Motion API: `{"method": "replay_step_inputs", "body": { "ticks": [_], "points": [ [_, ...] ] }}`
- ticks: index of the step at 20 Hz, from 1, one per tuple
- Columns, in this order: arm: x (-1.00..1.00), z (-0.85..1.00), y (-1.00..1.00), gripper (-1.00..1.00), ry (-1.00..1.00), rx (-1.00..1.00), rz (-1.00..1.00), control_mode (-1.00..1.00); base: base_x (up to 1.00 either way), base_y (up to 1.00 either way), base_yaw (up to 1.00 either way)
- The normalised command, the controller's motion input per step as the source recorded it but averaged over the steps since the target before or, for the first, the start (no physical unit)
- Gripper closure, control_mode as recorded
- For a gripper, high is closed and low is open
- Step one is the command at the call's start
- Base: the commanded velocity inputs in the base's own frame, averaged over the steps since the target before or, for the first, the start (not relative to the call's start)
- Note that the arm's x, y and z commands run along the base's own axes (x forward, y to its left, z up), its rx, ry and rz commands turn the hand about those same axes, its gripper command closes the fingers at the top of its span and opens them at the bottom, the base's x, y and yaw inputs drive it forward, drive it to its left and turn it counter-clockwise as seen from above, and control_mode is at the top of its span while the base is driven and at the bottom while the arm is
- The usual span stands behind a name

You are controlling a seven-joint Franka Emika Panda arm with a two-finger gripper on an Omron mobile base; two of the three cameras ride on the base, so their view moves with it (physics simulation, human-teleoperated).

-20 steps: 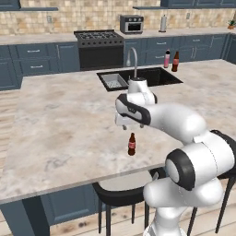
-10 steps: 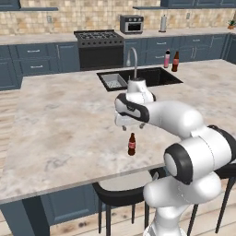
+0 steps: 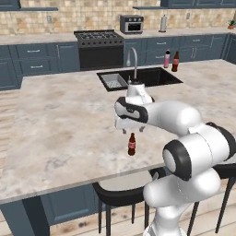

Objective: Place the large bottle from the dining counter next to the other large bottle outside the sink, and place the small bottle from the dining counter next to the other small bottle inside the sink.

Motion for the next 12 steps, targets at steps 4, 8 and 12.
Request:
{"method": "replay_step_inputs", "body": {
  "ticks": [4,8,12],
  "points": [
    [0.00,-0.21,-0.01,-1.00,0.00,0.00,0.00,-1.00,0.00,0.00,0.00],
    [0.00,-0.24,0.00,-1.00,0.02,0.00,0.00,-1.00,0.00,0.00,0.00],
    [0.00,-0.15,0.00,-1.00,0.00,0.00,0.00,-1.00,0.00,0.00,0.00]
  ]
}}
